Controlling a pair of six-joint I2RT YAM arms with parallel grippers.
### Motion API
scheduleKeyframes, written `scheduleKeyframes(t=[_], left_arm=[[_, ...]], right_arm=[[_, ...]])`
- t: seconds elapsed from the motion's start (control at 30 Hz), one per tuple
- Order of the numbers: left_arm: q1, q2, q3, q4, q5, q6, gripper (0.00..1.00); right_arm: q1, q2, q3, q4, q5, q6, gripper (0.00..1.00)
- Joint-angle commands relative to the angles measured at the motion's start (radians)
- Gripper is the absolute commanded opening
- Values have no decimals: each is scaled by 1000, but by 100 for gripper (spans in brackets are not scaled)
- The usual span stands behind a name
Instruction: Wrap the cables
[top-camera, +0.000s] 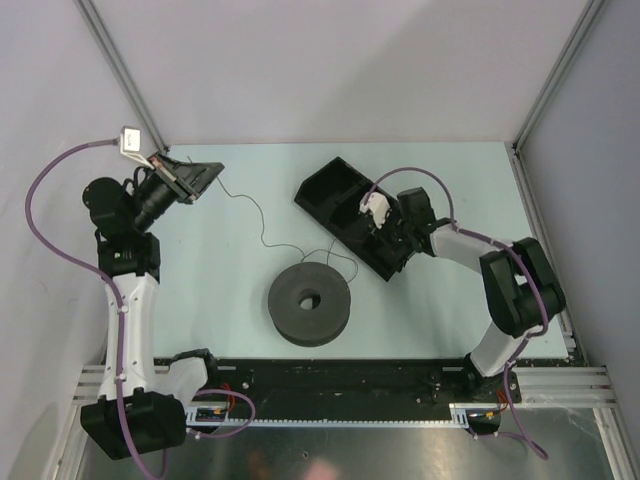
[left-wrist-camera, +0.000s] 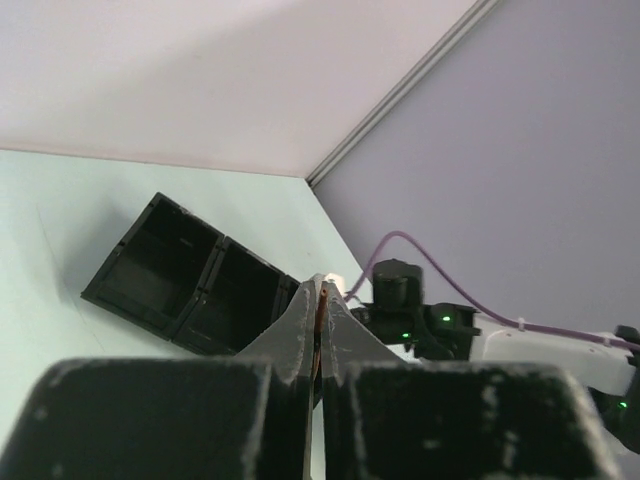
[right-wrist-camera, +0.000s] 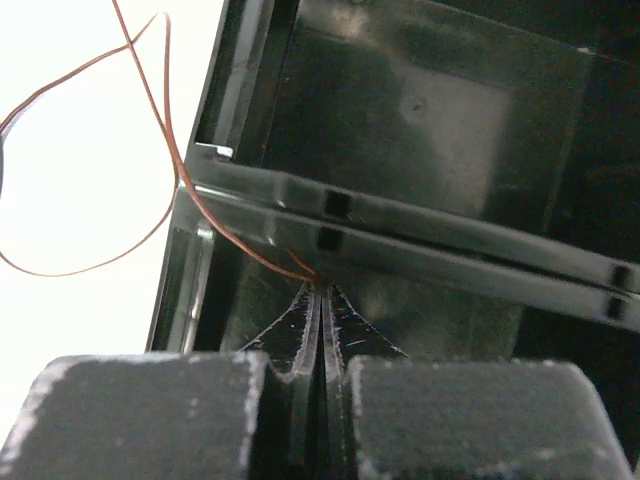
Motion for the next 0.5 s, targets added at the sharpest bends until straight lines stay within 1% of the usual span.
scheduleKeyframes(t=[0.0,0.27,0.37,0.47], left_arm=[[13,16,52,-76,-62,103,0],[23,72,120,-148,-148,210,0],[25,72,126,-151,-145,226,0],[25,55,115,-155,-117,229,0]], right_arm=[[-53,-190,30,-77,-14,-27,0],[-173,-584,35,-291,-35,-95,0],[-196,-701,60,-447,-58,-129,0],[-194,-792,73,-629,-70,-179,0]])
